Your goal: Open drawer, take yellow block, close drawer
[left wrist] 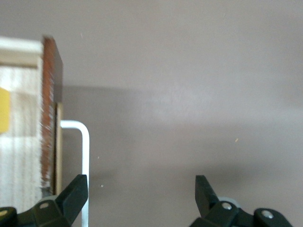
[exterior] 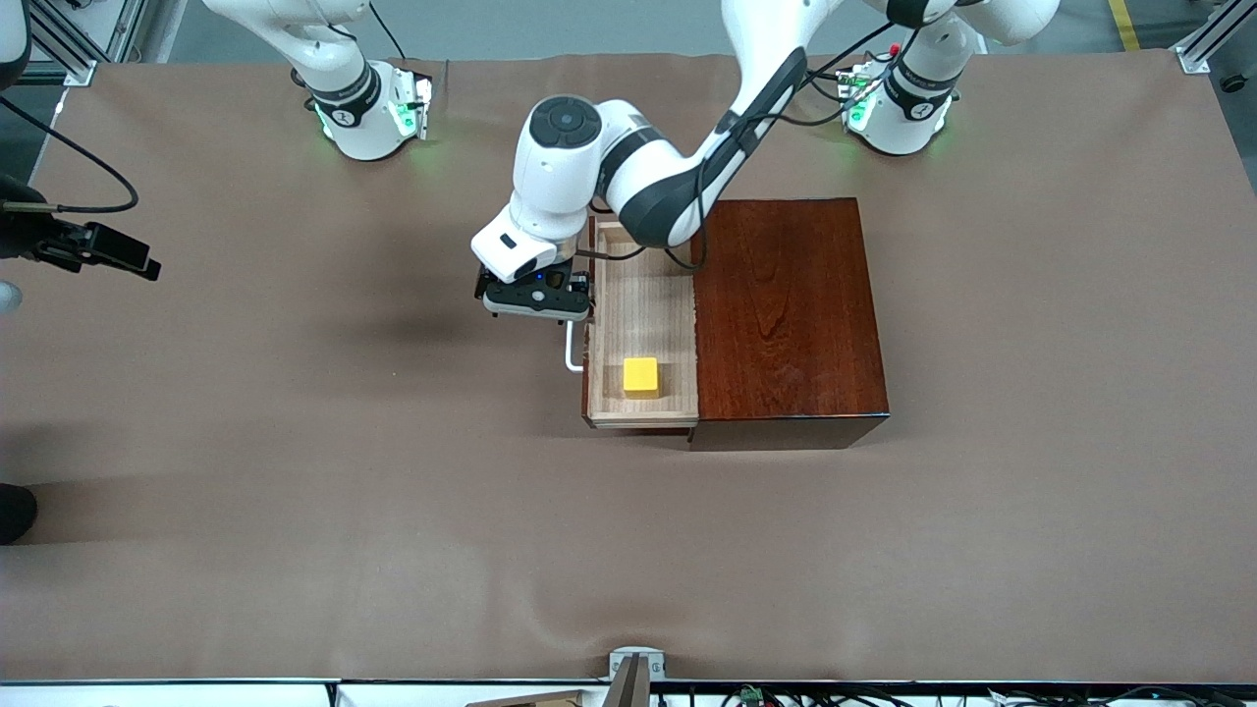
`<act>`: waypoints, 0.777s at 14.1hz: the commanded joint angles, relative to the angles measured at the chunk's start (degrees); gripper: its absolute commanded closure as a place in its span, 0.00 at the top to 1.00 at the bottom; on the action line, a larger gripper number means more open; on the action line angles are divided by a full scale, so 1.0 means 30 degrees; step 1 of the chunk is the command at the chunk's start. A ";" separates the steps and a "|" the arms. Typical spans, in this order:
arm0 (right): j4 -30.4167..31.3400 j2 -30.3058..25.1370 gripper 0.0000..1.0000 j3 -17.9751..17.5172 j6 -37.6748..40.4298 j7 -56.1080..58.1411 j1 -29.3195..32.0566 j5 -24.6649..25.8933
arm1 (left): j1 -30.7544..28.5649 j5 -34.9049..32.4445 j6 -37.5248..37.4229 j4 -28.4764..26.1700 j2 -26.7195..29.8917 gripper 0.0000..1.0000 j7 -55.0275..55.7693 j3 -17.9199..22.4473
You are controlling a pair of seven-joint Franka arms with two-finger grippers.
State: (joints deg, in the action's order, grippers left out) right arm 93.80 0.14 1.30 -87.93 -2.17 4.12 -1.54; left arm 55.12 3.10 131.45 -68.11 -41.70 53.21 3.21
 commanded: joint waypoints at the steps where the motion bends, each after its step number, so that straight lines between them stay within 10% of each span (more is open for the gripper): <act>1: 0.0168 -0.0164 1.00 -0.0373 -0.0016 0.0079 0.0502 -0.0014 | -0.0674 0.0432 -0.0163 -0.0351 0.1826 1.00 0.0251 0.0743; 11: -0.0125 -0.0164 1.00 -0.0520 -0.0161 -0.9681 -0.4087 -0.2473 | -0.7616 0.0608 -0.1364 -0.1171 0.3970 1.00 0.0252 0.0979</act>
State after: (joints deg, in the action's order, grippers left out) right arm 93.69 0.16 -0.30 -88.15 -20.32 -2.60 -7.68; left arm 34.77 3.52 127.95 -69.47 -31.40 54.14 6.54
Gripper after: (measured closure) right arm 0.000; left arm 0.000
